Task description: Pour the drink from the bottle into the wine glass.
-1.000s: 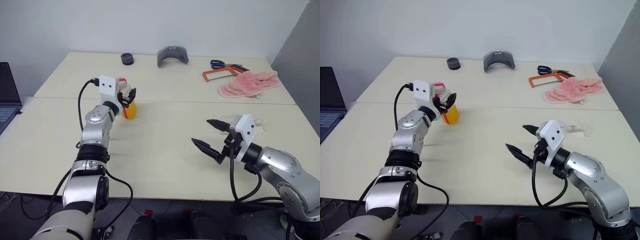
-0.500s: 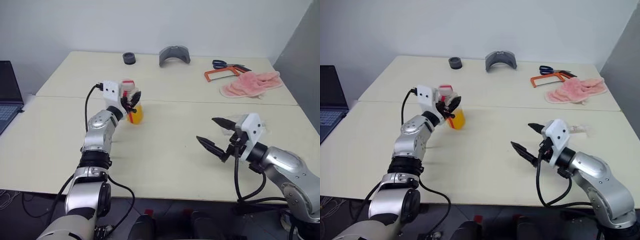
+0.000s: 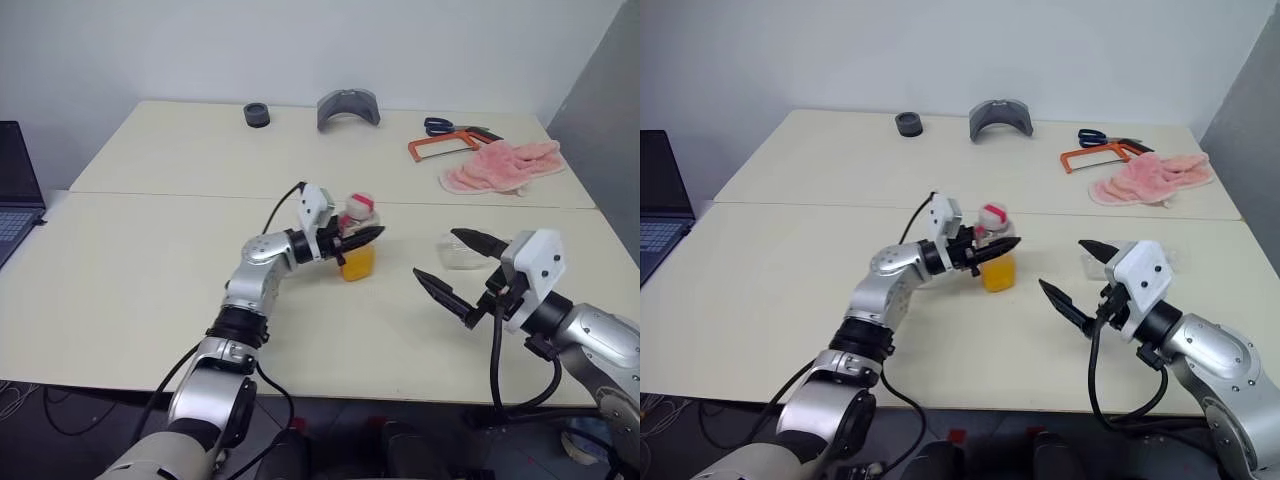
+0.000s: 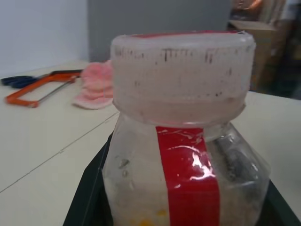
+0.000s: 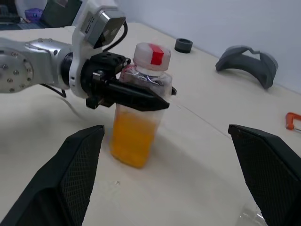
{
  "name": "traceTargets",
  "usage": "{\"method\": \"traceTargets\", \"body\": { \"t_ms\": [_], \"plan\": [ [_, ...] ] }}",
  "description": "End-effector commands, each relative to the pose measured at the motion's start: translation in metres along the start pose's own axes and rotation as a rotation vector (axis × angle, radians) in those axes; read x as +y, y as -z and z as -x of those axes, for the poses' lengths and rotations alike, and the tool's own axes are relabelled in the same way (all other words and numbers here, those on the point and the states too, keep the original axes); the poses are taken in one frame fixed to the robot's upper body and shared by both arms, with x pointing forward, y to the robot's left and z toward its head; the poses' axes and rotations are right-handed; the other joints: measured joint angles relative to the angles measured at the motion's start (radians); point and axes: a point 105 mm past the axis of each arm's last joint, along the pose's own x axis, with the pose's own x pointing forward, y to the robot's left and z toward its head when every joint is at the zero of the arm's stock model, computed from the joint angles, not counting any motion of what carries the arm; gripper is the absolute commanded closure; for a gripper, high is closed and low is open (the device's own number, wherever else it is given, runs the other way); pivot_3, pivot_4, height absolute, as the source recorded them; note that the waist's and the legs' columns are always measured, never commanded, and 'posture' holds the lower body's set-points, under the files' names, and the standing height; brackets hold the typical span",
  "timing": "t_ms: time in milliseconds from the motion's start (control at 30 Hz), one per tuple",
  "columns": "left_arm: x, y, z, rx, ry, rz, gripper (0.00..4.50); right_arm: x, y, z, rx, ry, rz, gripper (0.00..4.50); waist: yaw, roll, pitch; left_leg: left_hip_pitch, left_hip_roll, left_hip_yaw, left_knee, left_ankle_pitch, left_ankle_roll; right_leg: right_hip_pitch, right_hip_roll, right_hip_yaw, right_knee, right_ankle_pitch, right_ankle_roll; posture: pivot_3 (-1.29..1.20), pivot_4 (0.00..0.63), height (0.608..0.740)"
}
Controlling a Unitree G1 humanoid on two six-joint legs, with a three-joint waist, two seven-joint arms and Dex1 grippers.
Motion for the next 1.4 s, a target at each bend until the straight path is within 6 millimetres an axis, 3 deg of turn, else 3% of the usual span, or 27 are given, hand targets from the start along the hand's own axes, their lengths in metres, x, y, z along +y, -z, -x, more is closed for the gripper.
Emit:
{"method": "traceTargets", "body": {
  "t_ms": [33, 200, 667, 767, 967, 1133, 1300, 1400],
  "plan": [
    [-0.012, -0.022, -0.015, -0.081, 0.114, -0.071, 2.7, 0.007, -0.021, -0.004, -0.068, -0.016, -0.034, 0.0, 0.0, 0.0, 0.0, 0.0, 0.0, 0.0, 0.0, 0.0, 0.0, 0.0, 0.0, 0.0, 0.0, 0.0, 0.0, 0.0, 0.15, 0.74],
    [-0.029, -0.02, -0.026, -0.101, 0.219, -0.097, 2.7, -0.002, -0.022, -0.023, -0.075, 0.043, -0.046, 0.0, -0.001, 0.0, 0.0, 0.0, -0.001, 0.0, 0.0, 0.0, 0.0, 0.0, -0.001, 0.0, 0.0, 0.0, 0.0, 0.0, 0.15, 0.74],
    [-0.034, -0.018, -0.03, -0.103, 0.245, -0.113, 2.7, -0.003, -0.025, -0.045, -0.103, 0.06, -0.013, 0.0, -0.001, 0.0, 0.0, -0.003, -0.002, -0.007, 0.0, 0.0, 0.001, -0.002, -0.003, 0.0, 0.001, 0.0, 0.0, 0.0, 0.15, 0.74],
    [-0.034, -0.018, -0.03, -0.105, 0.243, -0.111, 2.7, -0.003, -0.023, -0.047, -0.09, 0.052, -0.004, 0.59, -0.002, 0.0, 0.0, -0.003, -0.002, -0.007, 0.0, 0.0, 0.001, -0.002, -0.003, 0.0, 0.001, 0.0, 0.0, 0.0, 0.15, 0.74],
    [-0.037, -0.019, -0.029, -0.107, 0.252, -0.103, 2.7, 0.001, -0.021, -0.048, -0.078, 0.013, 0.0, 2.6, -0.002, 0.0, 0.0, -0.003, -0.002, -0.007, 0.0, 0.0, 0.001, -0.003, -0.003, -0.001, 0.001, 0.0, 0.0, 0.0, 0.15, 0.74],
    [-0.042, -0.023, -0.025, -0.099, 0.309, -0.096, 2.71, 0.007, -0.025, -0.046, -0.089, -0.144, 0.046, 2.64, -0.002, 0.0, 0.0, -0.003, -0.002, -0.007, 0.0, 0.0, 0.001, -0.003, -0.003, 0.0, 0.001, 0.0, 0.0, 0.0, 0.15, 0.74],
    [-0.047, -0.026, -0.014, -0.053, 0.405, -0.127, 2.72, -0.001, -0.03, -0.037, -0.017, -0.427, 0.172, 2.64, -0.002, 0.0, 0.0, -0.003, -0.003, -0.006, 0.0, 0.0, 0.002, -0.003, -0.003, -0.001, 0.001, 0.0, 0.0, 0.0, 0.15, 0.74],
    [-0.045, -0.029, -0.012, -0.044, 0.409, -0.148, 2.73, -0.008, -0.031, -0.035, 0.026, -0.511, 0.196, 2.64, -0.002, 0.0, 0.0, -0.002, -0.003, -0.006, 0.0, 0.0, 0.002, -0.002, -0.003, -0.001, 0.001, 0.0, 0.0, 0.0, 0.15, 0.74]
  ]
}}
